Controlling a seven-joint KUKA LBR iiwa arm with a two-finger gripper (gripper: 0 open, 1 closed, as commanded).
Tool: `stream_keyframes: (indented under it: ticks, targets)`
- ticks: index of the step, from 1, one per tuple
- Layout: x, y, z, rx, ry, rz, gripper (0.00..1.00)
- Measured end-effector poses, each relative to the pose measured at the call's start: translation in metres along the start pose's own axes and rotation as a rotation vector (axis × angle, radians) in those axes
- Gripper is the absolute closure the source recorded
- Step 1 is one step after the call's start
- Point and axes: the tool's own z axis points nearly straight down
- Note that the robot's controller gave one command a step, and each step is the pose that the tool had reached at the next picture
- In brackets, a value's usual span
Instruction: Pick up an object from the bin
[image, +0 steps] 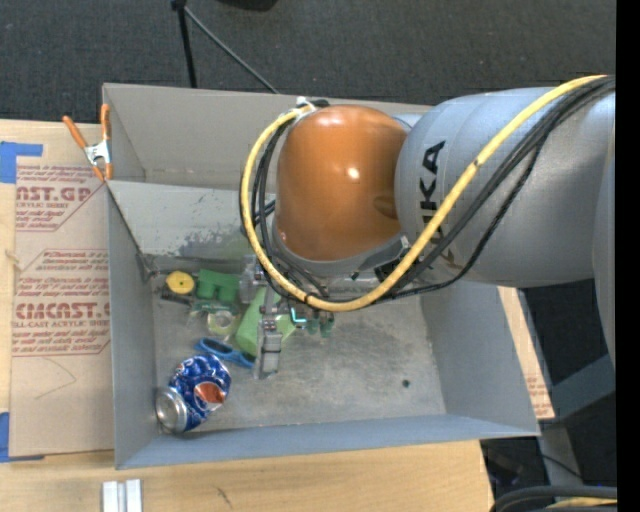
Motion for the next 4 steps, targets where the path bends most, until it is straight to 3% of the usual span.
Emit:
stream_keyframes:
  ticks: [1,2,3,4]
  targets:
    - [-0.006,0.032,0.16,0.0,-0.002,-0.458,0.0]
    - [-0.007,0.032,0.157,-0.001,-0.006,-0.457,1.0]
    - [0.01,0.061,-0.01,-0.001,-0.018,-0.545,1.0]
    - [0.011,0.06,-0.005,-0.001,-0.009,-0.544,0.0]
